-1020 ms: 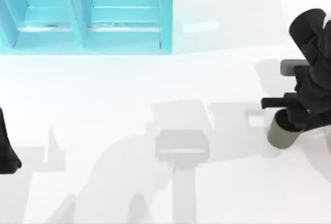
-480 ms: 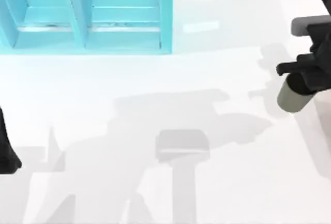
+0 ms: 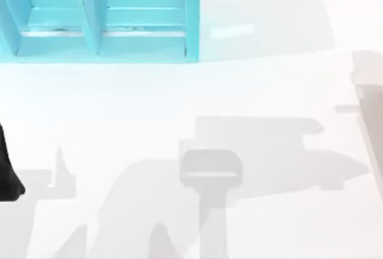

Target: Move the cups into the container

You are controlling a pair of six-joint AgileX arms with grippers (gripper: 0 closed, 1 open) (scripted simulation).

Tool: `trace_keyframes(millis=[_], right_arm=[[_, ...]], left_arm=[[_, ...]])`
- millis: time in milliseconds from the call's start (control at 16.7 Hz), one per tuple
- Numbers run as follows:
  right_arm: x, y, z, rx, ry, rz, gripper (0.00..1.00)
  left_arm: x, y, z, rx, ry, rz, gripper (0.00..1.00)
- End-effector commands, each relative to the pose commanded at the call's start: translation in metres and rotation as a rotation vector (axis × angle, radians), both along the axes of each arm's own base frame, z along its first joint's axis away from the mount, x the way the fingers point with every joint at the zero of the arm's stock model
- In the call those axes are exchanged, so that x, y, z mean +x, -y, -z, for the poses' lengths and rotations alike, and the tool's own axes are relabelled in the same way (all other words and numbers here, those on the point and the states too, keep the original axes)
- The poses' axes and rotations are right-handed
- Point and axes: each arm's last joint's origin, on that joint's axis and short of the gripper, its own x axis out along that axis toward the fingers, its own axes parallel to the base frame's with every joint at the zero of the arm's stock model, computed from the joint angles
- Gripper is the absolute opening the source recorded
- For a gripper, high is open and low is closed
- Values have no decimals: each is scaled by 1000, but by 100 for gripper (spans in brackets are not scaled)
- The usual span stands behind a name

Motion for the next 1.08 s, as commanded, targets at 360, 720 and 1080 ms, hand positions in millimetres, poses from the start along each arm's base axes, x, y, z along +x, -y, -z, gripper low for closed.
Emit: trace_keyframes(millis=[360,720,1080], right_arm=[[2,12,-1,-1,-4,-3,0],[-9,112,-25,-20,39,-4,0],[-31,161,-42,-51,79,-2,0]], left_arm=[[0,0,0,0,0,0,100],[0,0,0,0,0,0,100],[0,0,0,0,0,0,100]])
